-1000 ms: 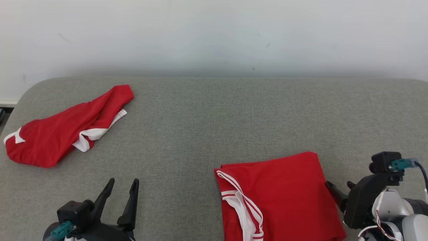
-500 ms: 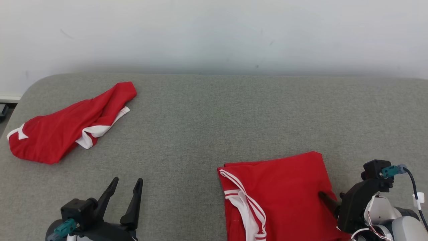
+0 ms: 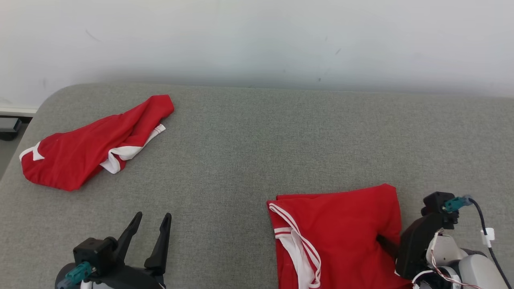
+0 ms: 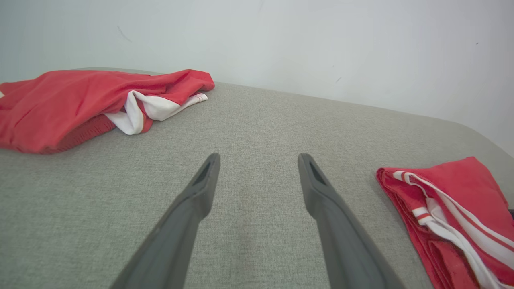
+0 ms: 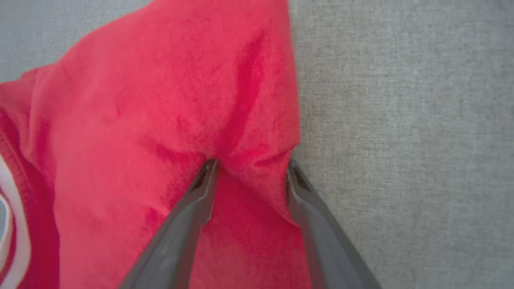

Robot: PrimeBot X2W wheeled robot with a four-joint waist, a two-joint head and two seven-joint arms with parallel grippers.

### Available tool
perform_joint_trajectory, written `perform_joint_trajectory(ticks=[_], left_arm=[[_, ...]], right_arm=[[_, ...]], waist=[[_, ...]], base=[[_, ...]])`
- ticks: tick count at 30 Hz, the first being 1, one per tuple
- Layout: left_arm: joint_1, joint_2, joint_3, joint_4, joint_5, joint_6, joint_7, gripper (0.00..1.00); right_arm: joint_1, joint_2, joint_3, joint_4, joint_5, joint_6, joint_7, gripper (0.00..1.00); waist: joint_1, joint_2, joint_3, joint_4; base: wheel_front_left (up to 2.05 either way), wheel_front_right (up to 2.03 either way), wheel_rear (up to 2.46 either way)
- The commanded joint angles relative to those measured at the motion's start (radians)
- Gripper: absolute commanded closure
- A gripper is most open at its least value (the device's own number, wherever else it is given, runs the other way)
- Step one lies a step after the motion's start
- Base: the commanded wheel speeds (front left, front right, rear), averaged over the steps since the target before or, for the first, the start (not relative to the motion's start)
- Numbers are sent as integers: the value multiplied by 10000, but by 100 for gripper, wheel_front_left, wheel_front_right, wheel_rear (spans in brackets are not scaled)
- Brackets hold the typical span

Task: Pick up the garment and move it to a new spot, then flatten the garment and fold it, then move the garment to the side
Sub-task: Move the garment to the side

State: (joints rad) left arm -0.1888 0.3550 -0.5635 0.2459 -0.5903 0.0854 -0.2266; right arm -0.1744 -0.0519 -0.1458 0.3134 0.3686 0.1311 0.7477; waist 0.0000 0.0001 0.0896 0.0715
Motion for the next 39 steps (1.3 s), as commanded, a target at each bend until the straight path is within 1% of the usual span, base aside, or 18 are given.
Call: perform_joint_trajectory(ticks=[1,11,17,24,33,39], left_arm=[[-107,13,-3,11,-64,6,-59,0],[-236,-66,21,42,-65,44,-142,0],[-384,-149,-9,41,6,-35,-218,0],[-654,-118,-56,41,141,-62,-224,0],[-1013,-113,-289,13,337,-175,-93,0],[-1199,52,-312,-62,435,-180,-39,0]], right_arm=[[-79,17,122,14,48,-8,-53,100],[-746,1,433,-278,-189,-8,-272,100],[-1434,-5,750,-340,-505,-10,-317,100],[-2465,-36,1043,-104,-1335,-10,-588,100],[-3492,-515,1301,562,-1828,-10,-903,100],[-4074,-1008,1559,1092,-1810,-10,-1510,100]], waist=[[0,-1,16,-24],[0,-1,169,-402],[0,-1,357,-899],[0,-1,610,-1670],[0,-1,985,-2586],[0,-1,1212,-3242]], base=[[0,0,0],[0,0,0],[0,0,0],[0,0,0],[0,0,0],[0,0,0]])
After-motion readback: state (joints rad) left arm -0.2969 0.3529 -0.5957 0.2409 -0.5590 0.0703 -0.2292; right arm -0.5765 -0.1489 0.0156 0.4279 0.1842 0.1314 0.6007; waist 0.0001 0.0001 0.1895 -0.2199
